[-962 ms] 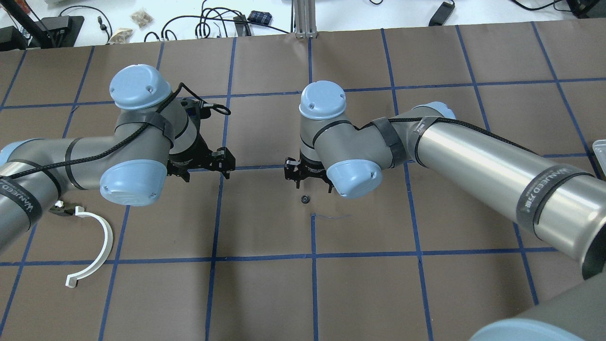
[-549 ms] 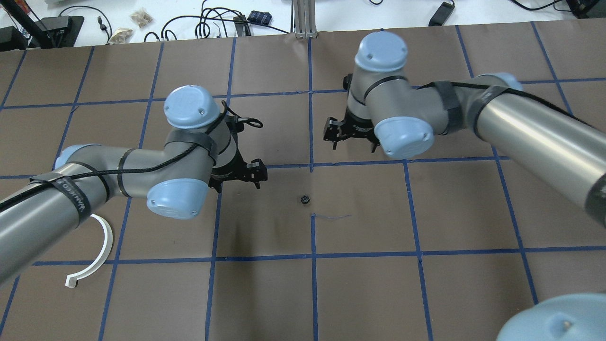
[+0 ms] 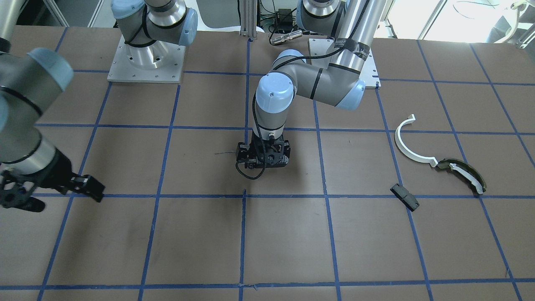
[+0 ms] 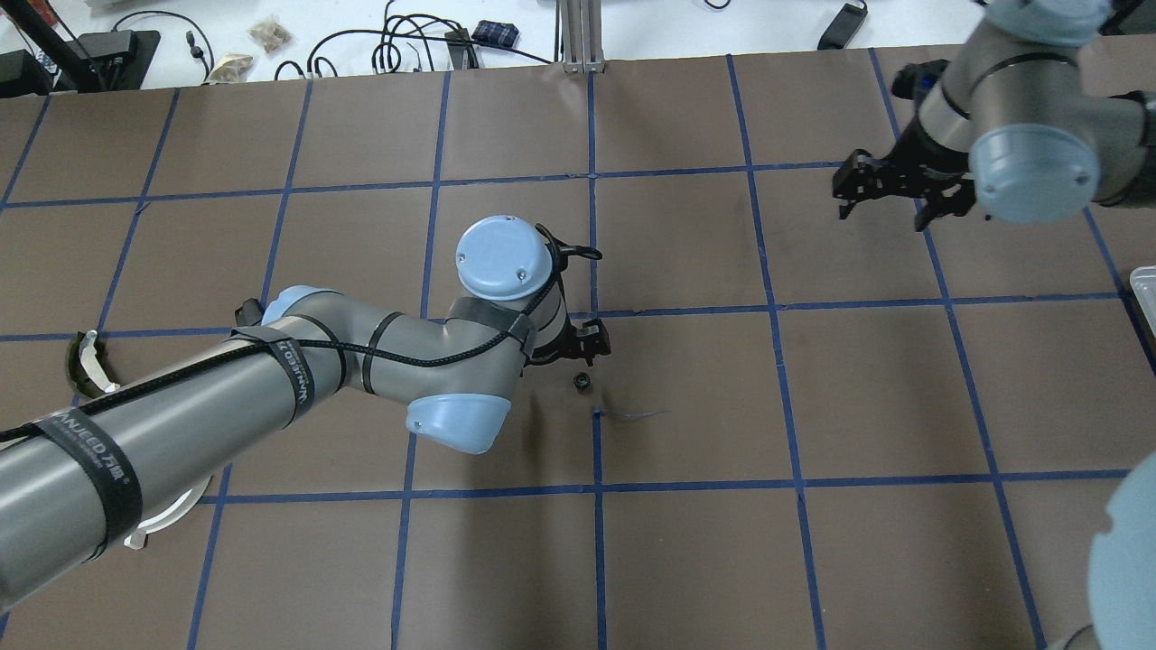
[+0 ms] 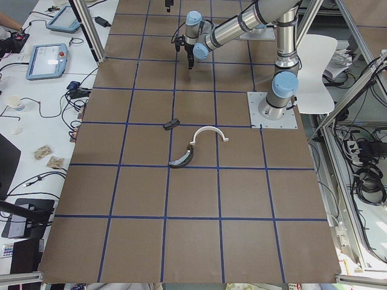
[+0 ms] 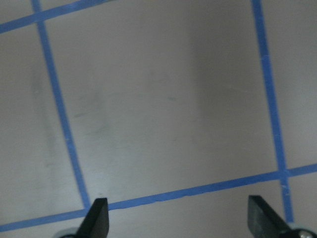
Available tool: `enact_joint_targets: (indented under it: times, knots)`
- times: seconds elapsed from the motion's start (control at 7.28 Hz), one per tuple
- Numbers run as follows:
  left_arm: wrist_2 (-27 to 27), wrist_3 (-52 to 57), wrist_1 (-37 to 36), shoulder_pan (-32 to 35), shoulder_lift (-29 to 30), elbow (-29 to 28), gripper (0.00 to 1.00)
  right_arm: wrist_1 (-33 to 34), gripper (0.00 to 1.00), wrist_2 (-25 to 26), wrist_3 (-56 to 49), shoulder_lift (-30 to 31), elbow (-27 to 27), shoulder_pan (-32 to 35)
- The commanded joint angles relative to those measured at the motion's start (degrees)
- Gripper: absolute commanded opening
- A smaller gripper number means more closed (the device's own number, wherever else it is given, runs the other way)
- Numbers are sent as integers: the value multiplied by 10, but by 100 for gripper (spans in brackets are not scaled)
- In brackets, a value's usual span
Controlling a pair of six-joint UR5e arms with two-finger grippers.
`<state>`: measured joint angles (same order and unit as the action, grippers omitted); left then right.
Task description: Place bearing gear from tray to pile
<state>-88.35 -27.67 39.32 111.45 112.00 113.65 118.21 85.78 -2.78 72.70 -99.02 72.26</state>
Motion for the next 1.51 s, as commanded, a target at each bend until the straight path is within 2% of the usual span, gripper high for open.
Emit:
enact_joint_targets:
  times: [0.0,0.14,0.27,0.41,0.55,0.69,0.96,1.1,1.24,1.37]
  knots:
    - [1,-17,-13,11,26,-5,100,-10,100,8,-46,1,4,-123]
    - [1,-20,-13,17,35,-5,100,-12,100,6,-90,-4,3,-185]
    - [-2,-19,-13,24,38,-5,94,-7,100,10,-188,-6,3,-226]
    - [-2,-15,-13,25,38,-7,54,-7,100,11,-227,-12,2,-263]
    - [-1,-13,-14,25,40,-10,25,-3,100,17,-251,-23,3,-302]
    - [-3,-12,-14,25,43,-12,3,0,100,18,-304,-40,8,-336]
    - [-6,-12,-14,24,39,-18,0,11,100,18,-329,-86,22,-369]
    - [-6,-4,-10,21,27,-32,0,35,97,18,-333,-113,33,-369]
    - [-8,7,0,11,19,-41,0,47,89,19,-332,-134,37,-369]
    - [-8,43,32,-27,10,-55,0,49,88,20,-324,-136,36,-369]
